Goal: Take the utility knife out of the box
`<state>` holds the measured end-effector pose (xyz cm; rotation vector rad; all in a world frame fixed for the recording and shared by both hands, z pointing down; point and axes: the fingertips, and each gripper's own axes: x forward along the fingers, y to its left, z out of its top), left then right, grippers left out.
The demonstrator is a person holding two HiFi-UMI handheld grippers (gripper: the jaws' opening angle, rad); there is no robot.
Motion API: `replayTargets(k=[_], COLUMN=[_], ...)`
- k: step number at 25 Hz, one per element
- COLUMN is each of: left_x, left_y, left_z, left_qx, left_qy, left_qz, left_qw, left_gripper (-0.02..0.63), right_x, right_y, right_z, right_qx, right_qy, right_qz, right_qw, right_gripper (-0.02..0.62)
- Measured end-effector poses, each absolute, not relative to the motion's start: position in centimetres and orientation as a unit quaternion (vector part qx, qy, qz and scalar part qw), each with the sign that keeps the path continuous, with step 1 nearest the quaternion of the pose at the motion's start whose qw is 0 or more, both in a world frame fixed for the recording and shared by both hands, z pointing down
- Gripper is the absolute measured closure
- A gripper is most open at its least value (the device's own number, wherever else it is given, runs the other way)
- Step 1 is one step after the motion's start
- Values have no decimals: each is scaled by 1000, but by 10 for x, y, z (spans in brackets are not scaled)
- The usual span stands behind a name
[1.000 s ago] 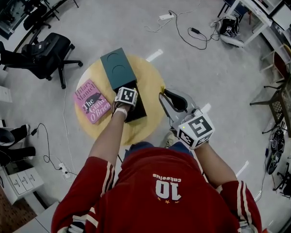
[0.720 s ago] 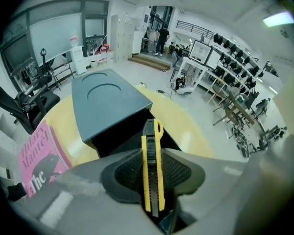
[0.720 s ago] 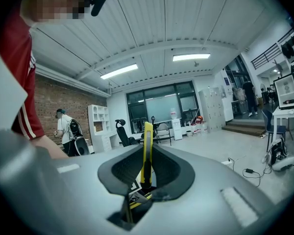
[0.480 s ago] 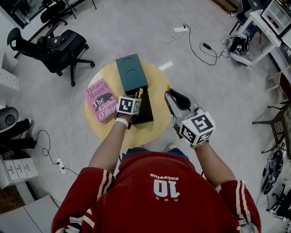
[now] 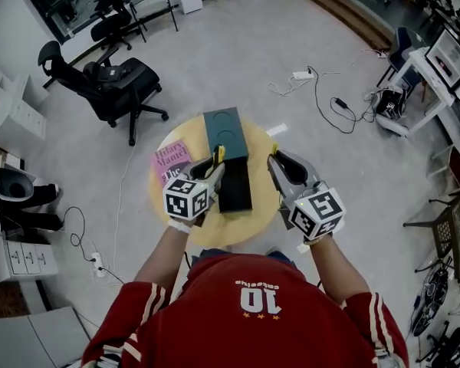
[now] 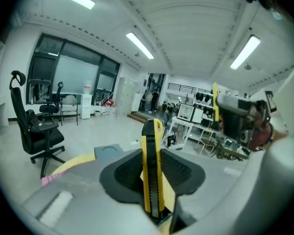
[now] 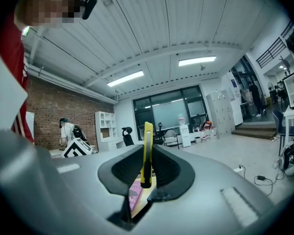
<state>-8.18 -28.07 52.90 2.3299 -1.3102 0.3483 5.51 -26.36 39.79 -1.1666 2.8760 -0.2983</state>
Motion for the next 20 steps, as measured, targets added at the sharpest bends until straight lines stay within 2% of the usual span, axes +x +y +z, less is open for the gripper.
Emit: replayTargets(k=[8, 13, 20], left_x=[-105, -122, -152], left_y=[-258, -248, -249], left_z=[422, 378, 359], left_qx=[840, 826, 794], left_qy=[-538, -563, -608], left_qz=[49, 9, 11], left_qw=[42, 18, -1], left_gripper=[479, 479, 479], right_x=[52, 64, 89], right_y=[-257, -259, -267], right_z=[370, 360, 356], right_qx=[-372, -393, -451], right_qy=[925, 917, 891], right_qz=[-71, -59, -45], right_qw=[30, 31, 26], right_gripper=[545, 545, 545])
